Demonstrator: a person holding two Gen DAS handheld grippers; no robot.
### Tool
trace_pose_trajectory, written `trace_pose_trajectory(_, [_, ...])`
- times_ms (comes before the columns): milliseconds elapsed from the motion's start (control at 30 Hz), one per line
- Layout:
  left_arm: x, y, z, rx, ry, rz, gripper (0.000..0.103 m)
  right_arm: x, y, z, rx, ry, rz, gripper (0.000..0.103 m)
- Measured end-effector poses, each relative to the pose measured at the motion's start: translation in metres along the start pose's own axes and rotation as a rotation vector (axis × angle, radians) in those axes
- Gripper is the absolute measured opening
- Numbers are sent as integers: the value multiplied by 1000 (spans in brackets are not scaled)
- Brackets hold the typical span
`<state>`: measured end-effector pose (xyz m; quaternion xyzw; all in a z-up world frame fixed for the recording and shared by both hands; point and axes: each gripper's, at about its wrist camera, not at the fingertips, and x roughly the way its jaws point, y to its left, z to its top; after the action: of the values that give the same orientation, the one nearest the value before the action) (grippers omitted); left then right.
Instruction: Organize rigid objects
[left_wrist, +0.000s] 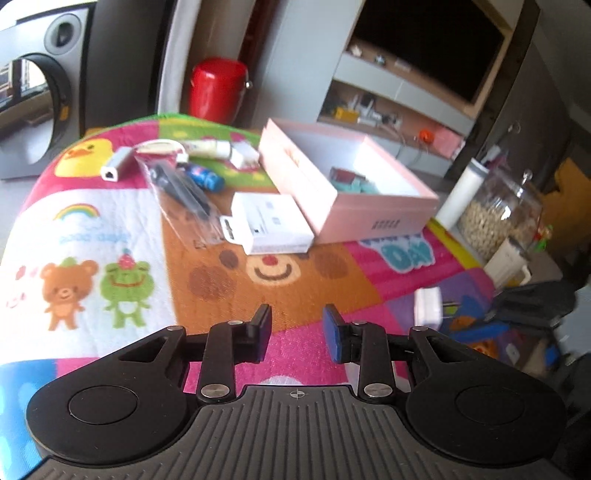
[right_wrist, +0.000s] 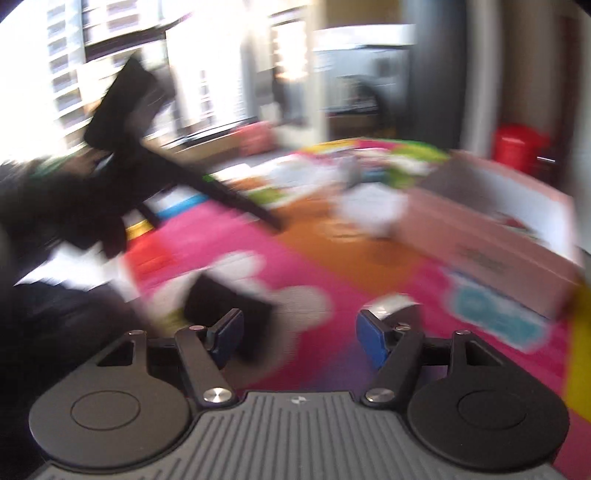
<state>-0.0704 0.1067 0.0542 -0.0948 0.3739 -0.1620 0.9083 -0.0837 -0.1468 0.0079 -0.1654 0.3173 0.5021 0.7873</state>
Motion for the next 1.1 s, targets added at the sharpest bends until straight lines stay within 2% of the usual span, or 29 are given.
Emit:
trace_pose_trajectory(67, [-7,4,0,-10,-20,-6,33,18,6,7,-37,50,10,68])
trace_pose_trajectory(133, [-15,5,-4,-11,-37,-13,33,33,2,16,-14,65,16,68])
trace_pose_trajectory(267, [-24,4,-5,22,-49,-47,33,61,-6,35,35,53,-168,65])
trace_pose_trajectory(400, [-24,-11,-11,121,-39,-61,33,75,-20,44,92,45,-286,64])
trace_pose_trajectory(467, [-22,-22,-16,196,-40,-38,33,72,-23,43,99,36,-328,64])
trace_pose_trajectory(600, [-13,-37,-21,342,-43,14,34,52,-22,36,105,-14,-356,64])
trace_pose_trajectory(733, [2,-45,-22,441,0,56,35,24,-22,23,139,-69,-397,64])
trace_pose_trajectory(767, [7,-46,-24,472,19,80,42,19,-23,20,151,-82,-405,64])
trace_pose_trajectory(833, [14,-47,-27,514,36,112,47,8,-24,10,174,-102,-424,64])
trace_pose_trajectory(867, [18,-46,-28,522,44,117,51,6,-25,6,183,-107,-430,64])
trace_pose_trajectory(967, [28,-38,-31,496,61,111,55,4,-29,-6,212,-101,-434,64])
trace_pose_trajectory(1100, [34,-26,-31,407,67,78,58,12,-38,-10,247,-92,-429,64])
